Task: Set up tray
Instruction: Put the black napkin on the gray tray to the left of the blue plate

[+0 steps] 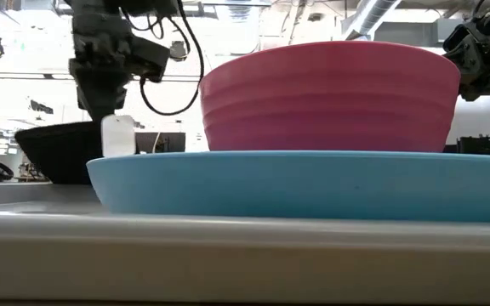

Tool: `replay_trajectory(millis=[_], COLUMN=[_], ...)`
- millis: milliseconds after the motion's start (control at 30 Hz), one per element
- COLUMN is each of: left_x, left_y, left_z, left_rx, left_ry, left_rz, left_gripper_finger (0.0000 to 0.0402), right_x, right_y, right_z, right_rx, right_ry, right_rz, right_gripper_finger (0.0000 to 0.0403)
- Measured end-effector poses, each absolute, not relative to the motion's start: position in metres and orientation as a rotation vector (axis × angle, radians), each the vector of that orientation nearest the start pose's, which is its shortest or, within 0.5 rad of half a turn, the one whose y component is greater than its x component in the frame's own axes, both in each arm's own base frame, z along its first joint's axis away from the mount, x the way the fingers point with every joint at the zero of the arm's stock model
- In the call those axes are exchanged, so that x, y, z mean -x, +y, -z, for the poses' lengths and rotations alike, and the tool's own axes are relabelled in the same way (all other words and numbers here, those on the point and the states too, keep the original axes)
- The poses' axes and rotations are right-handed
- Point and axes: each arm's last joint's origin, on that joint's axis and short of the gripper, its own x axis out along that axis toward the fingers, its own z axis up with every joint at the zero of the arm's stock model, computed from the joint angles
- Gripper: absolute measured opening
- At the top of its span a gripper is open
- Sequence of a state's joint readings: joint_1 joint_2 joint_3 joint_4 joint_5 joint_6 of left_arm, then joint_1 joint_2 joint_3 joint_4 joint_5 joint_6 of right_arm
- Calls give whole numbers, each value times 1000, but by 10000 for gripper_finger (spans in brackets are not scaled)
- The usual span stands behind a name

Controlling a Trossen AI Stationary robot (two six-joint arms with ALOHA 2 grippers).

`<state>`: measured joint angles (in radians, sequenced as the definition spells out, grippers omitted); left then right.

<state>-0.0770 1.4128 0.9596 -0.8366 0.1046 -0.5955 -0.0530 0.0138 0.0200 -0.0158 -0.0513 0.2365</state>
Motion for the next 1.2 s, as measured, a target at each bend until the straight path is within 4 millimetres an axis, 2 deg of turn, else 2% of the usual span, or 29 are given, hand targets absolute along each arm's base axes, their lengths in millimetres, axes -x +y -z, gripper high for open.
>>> replay_trajectory(millis=[300, 467, 667, 867, 1200], left_x=[-247, -246, -250, -258, -249], left_y=[-86, -112, -133, -154, -176], left_z=[-221, -210, -185, -166, -161], left_rx=[533, 513, 437, 447, 430], left_ry=[1241, 1274, 1336, 1309, 1301], left_rz=[-136, -106, -101, -62, -40], left_gripper_finger=[0, 0, 0, 0, 0], right_x=[-97, -97, -97, -97, -97], right_y=[-4, -4, -4, -4, -4], right_z=[-168, -168, -168, -168, -168], right_rx=[-237, -237, -237, -237, -237], right_ry=[9, 9, 9, 9, 9], right_rz=[3, 3, 3, 3, 3], right_gripper_finger=[129, 129, 129, 129, 129])
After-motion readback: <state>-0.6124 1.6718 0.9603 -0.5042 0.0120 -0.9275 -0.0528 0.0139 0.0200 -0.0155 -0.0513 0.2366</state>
